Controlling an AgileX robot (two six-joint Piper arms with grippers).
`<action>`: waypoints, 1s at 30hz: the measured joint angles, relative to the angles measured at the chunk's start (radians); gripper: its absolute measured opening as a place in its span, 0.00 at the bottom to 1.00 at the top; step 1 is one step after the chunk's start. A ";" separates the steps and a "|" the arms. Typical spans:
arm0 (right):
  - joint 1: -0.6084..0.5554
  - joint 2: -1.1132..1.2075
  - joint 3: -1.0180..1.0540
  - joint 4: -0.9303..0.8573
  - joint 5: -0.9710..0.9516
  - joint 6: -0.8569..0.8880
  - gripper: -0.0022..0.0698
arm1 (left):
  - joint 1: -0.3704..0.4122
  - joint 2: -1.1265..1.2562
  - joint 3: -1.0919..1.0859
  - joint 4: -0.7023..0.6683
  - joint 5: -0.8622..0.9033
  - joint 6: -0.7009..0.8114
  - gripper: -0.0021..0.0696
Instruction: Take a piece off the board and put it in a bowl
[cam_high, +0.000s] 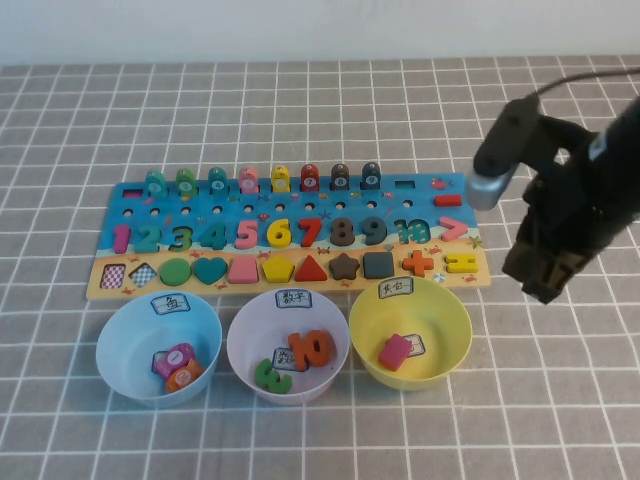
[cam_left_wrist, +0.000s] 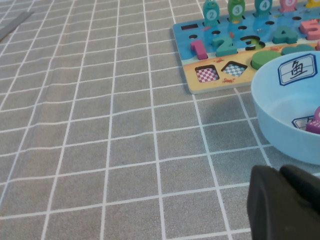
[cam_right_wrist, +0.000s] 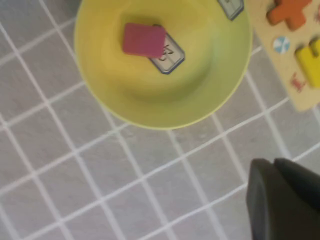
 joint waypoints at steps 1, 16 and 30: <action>0.000 0.022 -0.021 -0.006 0.000 -0.043 0.01 | 0.000 0.000 0.000 0.000 0.000 0.000 0.03; -0.002 0.355 -0.274 -0.077 -0.074 -0.452 0.03 | 0.000 0.000 0.000 0.000 0.000 0.000 0.03; -0.033 0.465 -0.354 -0.098 -0.077 -0.626 0.51 | 0.000 0.000 0.000 0.000 0.000 0.000 0.03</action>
